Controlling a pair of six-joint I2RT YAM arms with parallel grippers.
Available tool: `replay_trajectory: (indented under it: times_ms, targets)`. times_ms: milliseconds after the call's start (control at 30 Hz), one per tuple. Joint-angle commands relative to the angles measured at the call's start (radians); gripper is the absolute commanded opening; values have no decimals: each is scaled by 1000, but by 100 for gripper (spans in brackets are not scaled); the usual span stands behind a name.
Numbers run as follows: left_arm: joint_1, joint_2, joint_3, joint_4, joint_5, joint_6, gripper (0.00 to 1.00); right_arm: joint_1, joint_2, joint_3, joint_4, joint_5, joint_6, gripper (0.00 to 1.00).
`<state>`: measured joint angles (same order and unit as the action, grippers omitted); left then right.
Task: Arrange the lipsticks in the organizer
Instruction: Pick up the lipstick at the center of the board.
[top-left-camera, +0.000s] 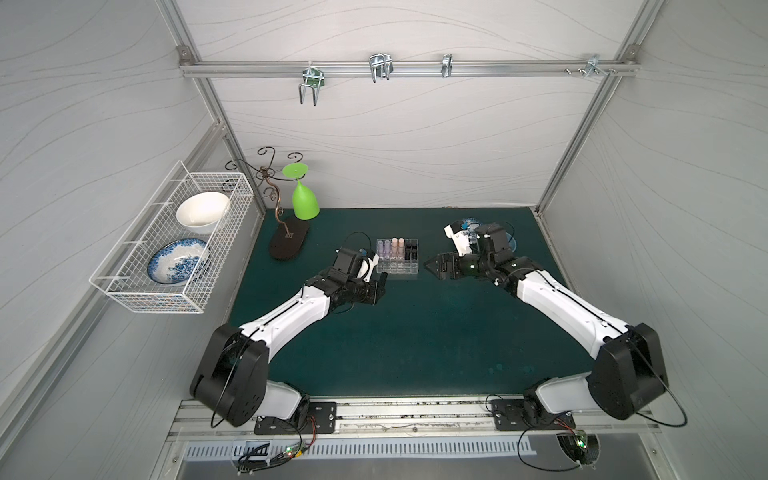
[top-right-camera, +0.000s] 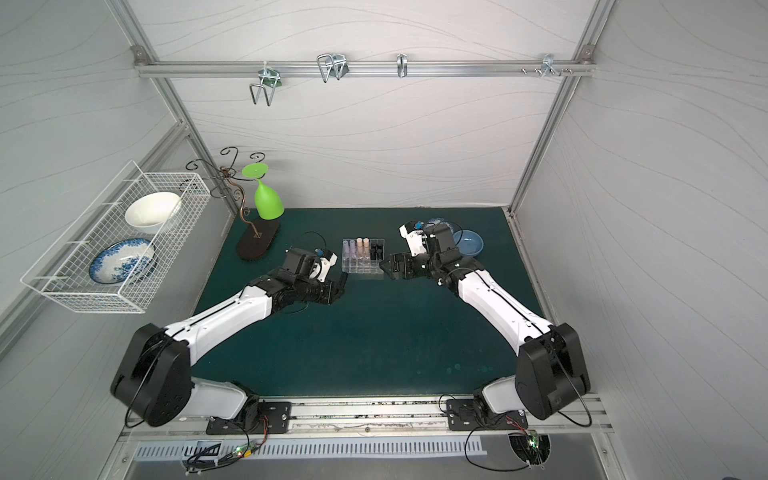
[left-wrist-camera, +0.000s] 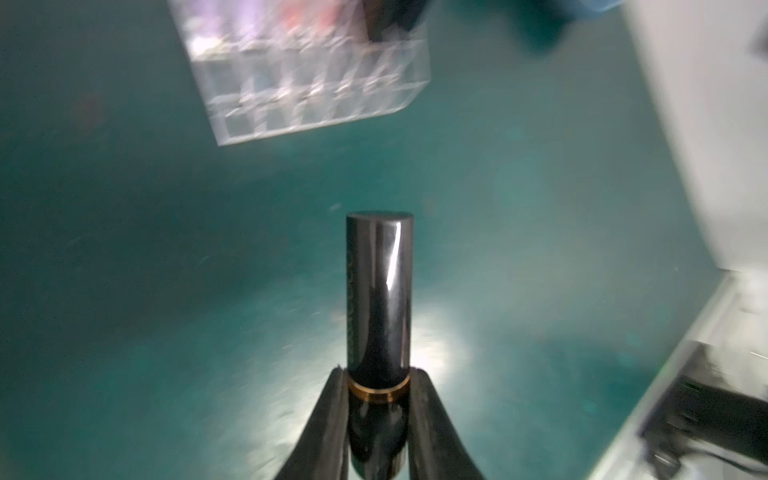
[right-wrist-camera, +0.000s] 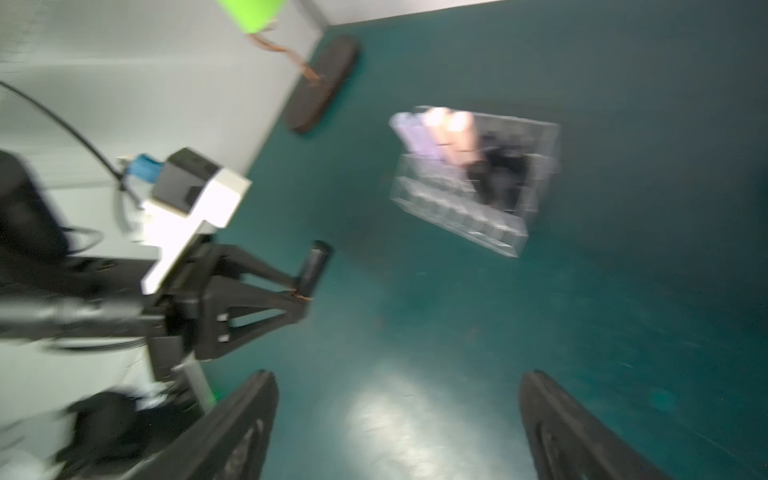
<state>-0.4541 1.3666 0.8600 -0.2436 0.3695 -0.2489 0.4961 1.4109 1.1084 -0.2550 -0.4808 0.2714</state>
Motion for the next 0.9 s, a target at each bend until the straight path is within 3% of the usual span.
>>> replay_trajectory:
  times_ms: [0, 267, 533, 867]
  targets:
    - [-10, -81, -38, 197, 228, -43, 12, 3, 5, 52, -91, -332, 0, 99]
    - [-36, -162, -39, 288, 402, -127, 12, 6, 32, 59, -94, -565, 18, 92]
    - [-92, -155, -4, 246, 436, -106, 12, 32, 80, 87, -66, -624, 34, 81]
    - [-109, -174, 9, 209, 425, -85, 12, 36, 144, 126, -55, -667, 50, 43]
